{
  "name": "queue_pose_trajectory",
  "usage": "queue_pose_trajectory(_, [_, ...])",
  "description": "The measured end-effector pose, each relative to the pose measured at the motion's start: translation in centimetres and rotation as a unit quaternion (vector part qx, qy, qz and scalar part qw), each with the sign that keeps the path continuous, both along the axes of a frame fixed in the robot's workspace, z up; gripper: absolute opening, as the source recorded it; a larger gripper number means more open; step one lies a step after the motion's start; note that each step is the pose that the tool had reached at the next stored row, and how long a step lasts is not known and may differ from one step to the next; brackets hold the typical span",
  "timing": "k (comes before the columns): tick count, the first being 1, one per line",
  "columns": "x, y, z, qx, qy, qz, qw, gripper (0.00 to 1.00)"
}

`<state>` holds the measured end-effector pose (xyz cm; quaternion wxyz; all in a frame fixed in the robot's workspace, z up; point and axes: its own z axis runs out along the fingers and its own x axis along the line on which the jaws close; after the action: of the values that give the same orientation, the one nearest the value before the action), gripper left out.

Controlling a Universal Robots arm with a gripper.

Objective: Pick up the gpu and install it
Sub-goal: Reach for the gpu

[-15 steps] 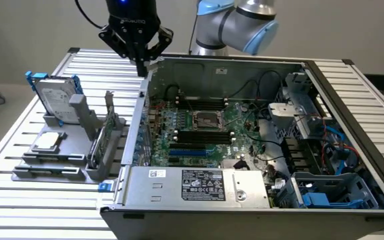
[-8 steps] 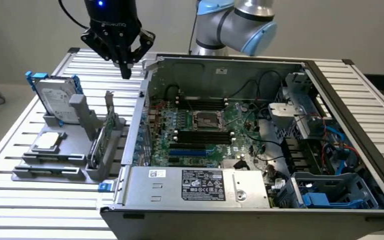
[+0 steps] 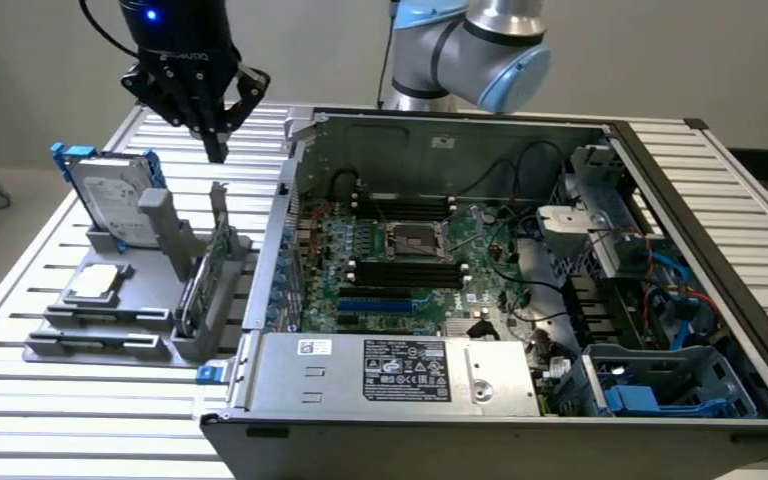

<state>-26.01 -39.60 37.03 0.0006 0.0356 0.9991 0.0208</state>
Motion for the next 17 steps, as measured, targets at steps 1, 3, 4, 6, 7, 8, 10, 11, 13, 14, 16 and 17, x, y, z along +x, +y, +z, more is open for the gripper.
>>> queue_pose_trajectory(1, [-0.5,0.0,-0.08,-0.0002,0.0002,0.0,1.0,0.11])
queue_pose_trajectory(3, [-1.4,0.0,-0.22,-0.0008,0.0007,0.0,1.0,0.11])
queue_pose_trajectory(4, [-1.8,0.0,-0.28,-0.0014,0.0012,0.0,1.0,0.11])
queue_pose_trajectory(6, [-2.3,0.0,-0.3,-0.0057,0.0017,0.001,1.0,0.11])
queue_pose_trajectory(7, [-2.5,0.01,-0.29,-0.0114,0.0017,0.002,0.9999,0.11])
queue_pose_trajectory(8, [-2.6,0.0,-0.29,-0.0162,0.0016,0.003,0.9999,0.11])
queue_pose_trajectory(10, [-2.8,0.0,-0.28,-0.0196,0.0016,0.006,0.9998,0.11])
queue_pose_trajectory(11, [-2.8,0.0,-0.28,-0.0196,0.0017,0.006,0.9998,0.11])
queue_pose_trajectory(13, [-2.8,0.0,-0.28,-0.0196,0.0017,0.006,0.9998,0.11])
queue_pose_trajectory(14, [-2.8,0.0,-0.29,-0.0196,0.0016,0.006,0.9998,0.11])
queue_pose_trajectory(16, [-2.8,0.0,-0.28,-0.0196,0.0016,0.006,0.9998,0.11])
queue_pose_trajectory(17, [-2.8,0.0,-0.29,-0.0196,0.0016,0.007,0.9998,0.11])
